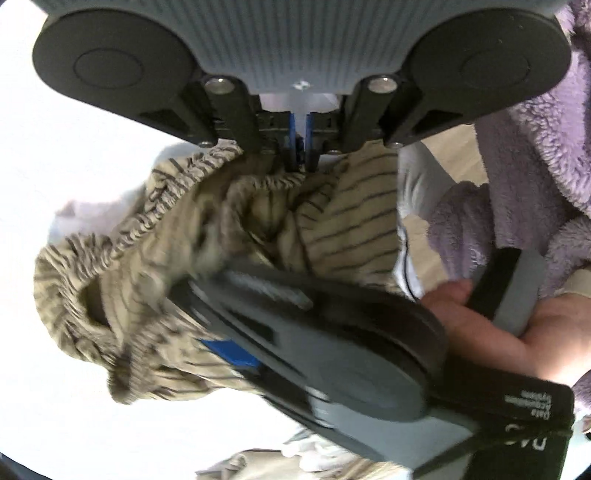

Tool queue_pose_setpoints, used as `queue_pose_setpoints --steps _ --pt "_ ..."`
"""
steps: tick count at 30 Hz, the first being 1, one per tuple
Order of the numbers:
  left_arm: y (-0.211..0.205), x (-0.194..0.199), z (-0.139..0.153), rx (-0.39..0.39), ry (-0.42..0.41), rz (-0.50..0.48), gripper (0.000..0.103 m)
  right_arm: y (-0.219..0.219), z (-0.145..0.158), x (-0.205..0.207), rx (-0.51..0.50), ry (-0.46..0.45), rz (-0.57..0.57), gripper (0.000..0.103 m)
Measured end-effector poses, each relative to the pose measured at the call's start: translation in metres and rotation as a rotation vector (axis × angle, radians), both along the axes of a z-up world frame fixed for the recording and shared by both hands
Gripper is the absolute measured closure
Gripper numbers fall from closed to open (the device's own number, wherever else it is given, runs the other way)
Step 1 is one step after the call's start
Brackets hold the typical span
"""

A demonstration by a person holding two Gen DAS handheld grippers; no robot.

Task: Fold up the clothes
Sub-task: 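Grasp the elastic waistband with the left tool while the right tool grasps it too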

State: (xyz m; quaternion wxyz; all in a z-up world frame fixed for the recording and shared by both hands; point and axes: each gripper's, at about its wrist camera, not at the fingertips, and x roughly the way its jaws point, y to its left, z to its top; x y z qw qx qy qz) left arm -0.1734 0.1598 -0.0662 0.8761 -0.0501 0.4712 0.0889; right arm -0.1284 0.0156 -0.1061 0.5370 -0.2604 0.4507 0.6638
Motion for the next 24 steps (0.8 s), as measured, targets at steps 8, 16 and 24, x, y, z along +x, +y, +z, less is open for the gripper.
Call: queue_pose_setpoints --steps 8,16,24 --pt "0.023 -0.026 0.016 -0.020 -0.029 0.097 0.084 -0.010 0.015 0.036 0.034 -0.054 -0.182 0.077" --pt "0.043 -0.054 0.030 -0.030 -0.054 0.176 0.084 -0.010 0.019 0.071 0.056 -0.132 -0.409 0.067" --pt "0.054 -0.074 0.035 -0.042 -0.064 0.203 0.084 0.001 0.017 0.082 0.055 -0.173 -0.461 0.064"
